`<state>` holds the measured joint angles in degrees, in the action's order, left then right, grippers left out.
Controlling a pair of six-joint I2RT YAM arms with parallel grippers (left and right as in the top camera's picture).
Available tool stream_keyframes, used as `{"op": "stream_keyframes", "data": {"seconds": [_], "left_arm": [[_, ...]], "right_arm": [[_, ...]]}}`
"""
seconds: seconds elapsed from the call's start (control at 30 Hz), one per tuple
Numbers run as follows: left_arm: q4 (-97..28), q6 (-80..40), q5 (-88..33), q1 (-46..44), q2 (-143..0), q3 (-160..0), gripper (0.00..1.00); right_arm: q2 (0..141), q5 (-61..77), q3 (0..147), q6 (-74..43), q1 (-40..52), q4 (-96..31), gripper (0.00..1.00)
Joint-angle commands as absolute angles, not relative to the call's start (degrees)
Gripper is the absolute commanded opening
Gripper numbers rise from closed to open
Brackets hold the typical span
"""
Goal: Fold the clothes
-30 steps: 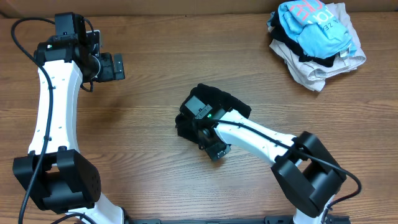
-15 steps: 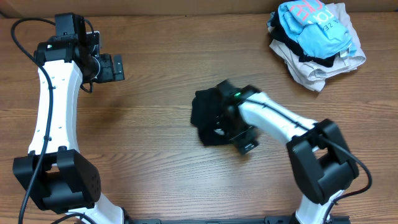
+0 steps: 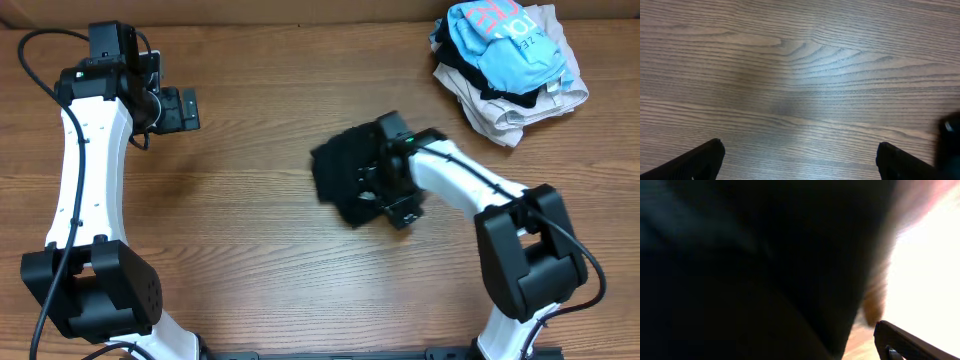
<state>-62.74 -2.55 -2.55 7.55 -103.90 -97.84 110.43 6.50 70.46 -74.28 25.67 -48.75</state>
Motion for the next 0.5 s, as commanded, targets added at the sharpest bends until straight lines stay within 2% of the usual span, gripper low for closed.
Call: {"op": "stream_keyframes", "data": {"seconds": [0.0,0.1,0.13,0.17,0.2,0.23,0.27,0.33,0.47], "left_arm": [[-63.0,-1.2,-1.9,7.9,-104.6,-98.3,1.0],[-63.0,-1.2,-1.9,7.9,-104.6,-98.3,1.0],[-63.0,-1.2,-1.9,7.9,-104.6,-98.3,1.0],[-63.0,-1.2,-1.9,7.9,-104.6,-98.3,1.0],[-63.0,-1.2,-1.9,7.9,-104.6,-98.3,1.0],[-63.0,-1.2,-1.9,7.9,-104.6,-98.3,1.0],[-63.0,-1.2,-1.9,7.9,-104.6,-98.3,1.0],[-63.0,-1.2,-1.9,7.9,-104.6,-98.3,1.0],[-63.1,-1.2,-1.9,7.9,-104.6,-98.3,1.0]], "right_arm": [[110.7,4.4,69.4,-72.1,29.1,-47.2,0.82],[110.7,3.0,69.4,-71.5,30.5,-46.3,0.54],[110.7,3.0,69.4,-71.5,30.5,-46.2,0.49],[110.7,3.0,69.4,-71.4,30.5,-46.1,0.38],[110.7,3.1,69.4,-70.7,30.5,-46.0,0.2],[110.7,3.4,69.4,-69.8,30.3,-45.7,0.13],[110.7,3.5,69.4,-68.7,30.1,-45.5,0.12],[110.7,4.2,69.6,-65.3,29.4,-44.8,0.04],[110.4,6.3,71.3,-53.9,27.2,-45.1,0.04]]}}
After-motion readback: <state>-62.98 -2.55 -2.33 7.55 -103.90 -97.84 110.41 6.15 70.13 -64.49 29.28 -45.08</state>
